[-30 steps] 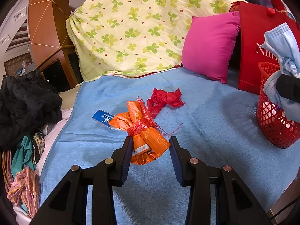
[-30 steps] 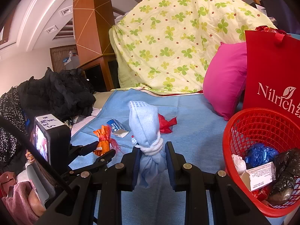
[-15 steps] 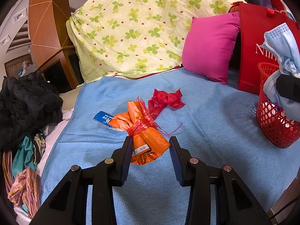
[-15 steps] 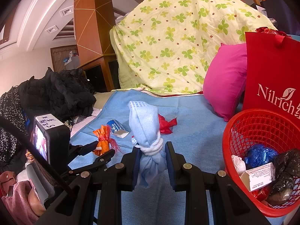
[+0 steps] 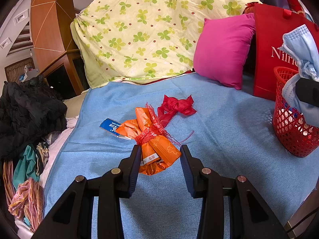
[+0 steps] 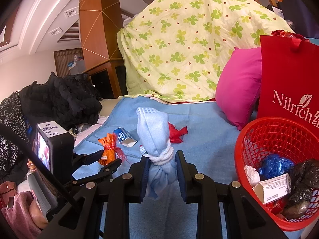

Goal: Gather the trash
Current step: 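Hold the light blue cloth in right tool while left holds orange bag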

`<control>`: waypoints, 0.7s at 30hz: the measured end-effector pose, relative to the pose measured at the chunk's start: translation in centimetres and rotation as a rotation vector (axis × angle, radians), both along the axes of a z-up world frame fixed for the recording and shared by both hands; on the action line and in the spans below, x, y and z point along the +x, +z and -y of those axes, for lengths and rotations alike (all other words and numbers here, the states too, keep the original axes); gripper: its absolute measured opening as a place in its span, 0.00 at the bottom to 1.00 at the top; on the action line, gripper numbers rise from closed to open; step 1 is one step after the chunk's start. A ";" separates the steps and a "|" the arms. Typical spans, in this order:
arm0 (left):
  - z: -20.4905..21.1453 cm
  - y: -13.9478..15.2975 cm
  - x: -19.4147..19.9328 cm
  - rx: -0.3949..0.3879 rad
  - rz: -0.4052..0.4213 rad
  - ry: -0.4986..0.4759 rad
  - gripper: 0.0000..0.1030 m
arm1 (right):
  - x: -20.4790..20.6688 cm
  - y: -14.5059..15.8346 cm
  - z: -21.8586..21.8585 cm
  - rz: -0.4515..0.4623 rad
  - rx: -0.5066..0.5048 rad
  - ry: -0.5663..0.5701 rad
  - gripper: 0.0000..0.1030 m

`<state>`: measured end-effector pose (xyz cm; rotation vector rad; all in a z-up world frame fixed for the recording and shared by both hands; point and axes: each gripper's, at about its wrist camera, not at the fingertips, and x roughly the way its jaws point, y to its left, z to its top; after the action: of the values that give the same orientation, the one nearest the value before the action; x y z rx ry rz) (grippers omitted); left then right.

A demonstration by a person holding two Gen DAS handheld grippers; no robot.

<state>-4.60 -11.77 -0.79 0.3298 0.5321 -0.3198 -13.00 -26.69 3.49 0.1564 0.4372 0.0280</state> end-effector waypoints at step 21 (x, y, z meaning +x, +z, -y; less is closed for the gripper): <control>0.1 -0.6 -0.1 0.031 0.003 0.019 0.40 | -1.3 0.9 0.5 0.017 -0.016 -0.017 0.27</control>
<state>-4.66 -11.92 -1.43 0.3550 0.5369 -0.2928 -14.33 -27.14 4.35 0.1439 0.4192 0.0093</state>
